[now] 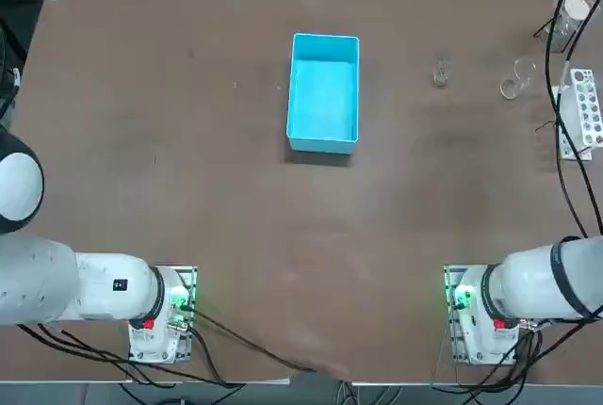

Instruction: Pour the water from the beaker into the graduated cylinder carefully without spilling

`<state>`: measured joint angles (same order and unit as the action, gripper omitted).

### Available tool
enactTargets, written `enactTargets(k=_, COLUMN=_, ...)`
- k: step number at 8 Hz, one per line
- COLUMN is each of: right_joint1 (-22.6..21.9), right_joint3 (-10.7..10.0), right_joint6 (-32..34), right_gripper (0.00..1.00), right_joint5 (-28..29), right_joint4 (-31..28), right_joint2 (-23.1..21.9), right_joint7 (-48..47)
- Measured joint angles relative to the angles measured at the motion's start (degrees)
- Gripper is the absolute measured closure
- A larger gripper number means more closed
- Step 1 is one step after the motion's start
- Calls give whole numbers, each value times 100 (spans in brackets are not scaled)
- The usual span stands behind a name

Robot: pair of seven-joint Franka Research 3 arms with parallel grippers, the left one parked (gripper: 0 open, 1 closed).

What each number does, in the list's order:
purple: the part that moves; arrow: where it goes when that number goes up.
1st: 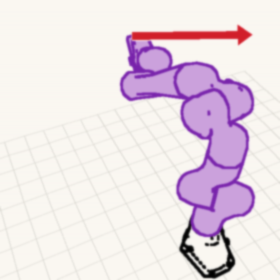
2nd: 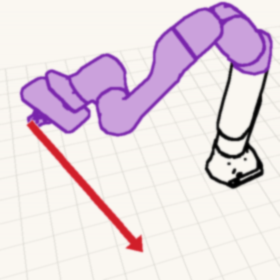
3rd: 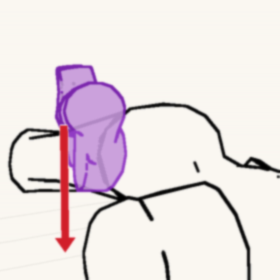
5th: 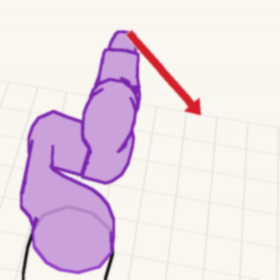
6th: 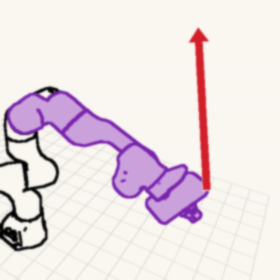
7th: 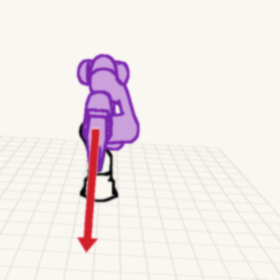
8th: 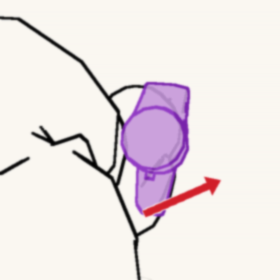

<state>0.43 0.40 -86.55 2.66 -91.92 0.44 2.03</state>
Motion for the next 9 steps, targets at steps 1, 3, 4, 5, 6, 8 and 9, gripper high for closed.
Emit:
enactTargets(k=1, right_joint1=3, right_joint3=0, right_joint6=48, right_gripper=0, right_joint5=-47, right_joint4=1, right_joint2=0, right_joint7=0)
enactTargets(k=3, right_joint1=10, right_joint3=0, right_joint6=207, right_gripper=0, right_joint5=-241, right_joint4=3, right_joint2=1, right_joint7=0)
enactTargets(k=4, right_joint1=9, right_joint3=2, right_joint6=327, right_gripper=0, right_joint5=-375, right_joint4=3, right_joint2=1, right_joint7=-71)
enactTargets(k=5, right_joint1=7, right_joint3=4, right_joint6=457, right_gripper=0, right_joint5=-520, right_joint4=3, right_joint2=6, right_joint7=-289)
enactTargets(k=6, right_joint1=4, right_joint3=9, right_joint6=675, right_gripper=0, right_joint5=-611, right_joint4=1, right_joint2=21, right_joint7=-623)
enactTargets(k=8, right_joint1=-5, right_joint3=25, right_joint6=1167, right_gripper=0, right_joint5=-796, right_joint4=-13, right_joint2=85, right_joint7=-1330)
enactTargets(k=9, right_joint1=-51, right_joint3=42, right_joint6=1241, right_gripper=0, right_joint5=-832, right_joint4=-39, right_joint2=133, right_joint7=-1901)
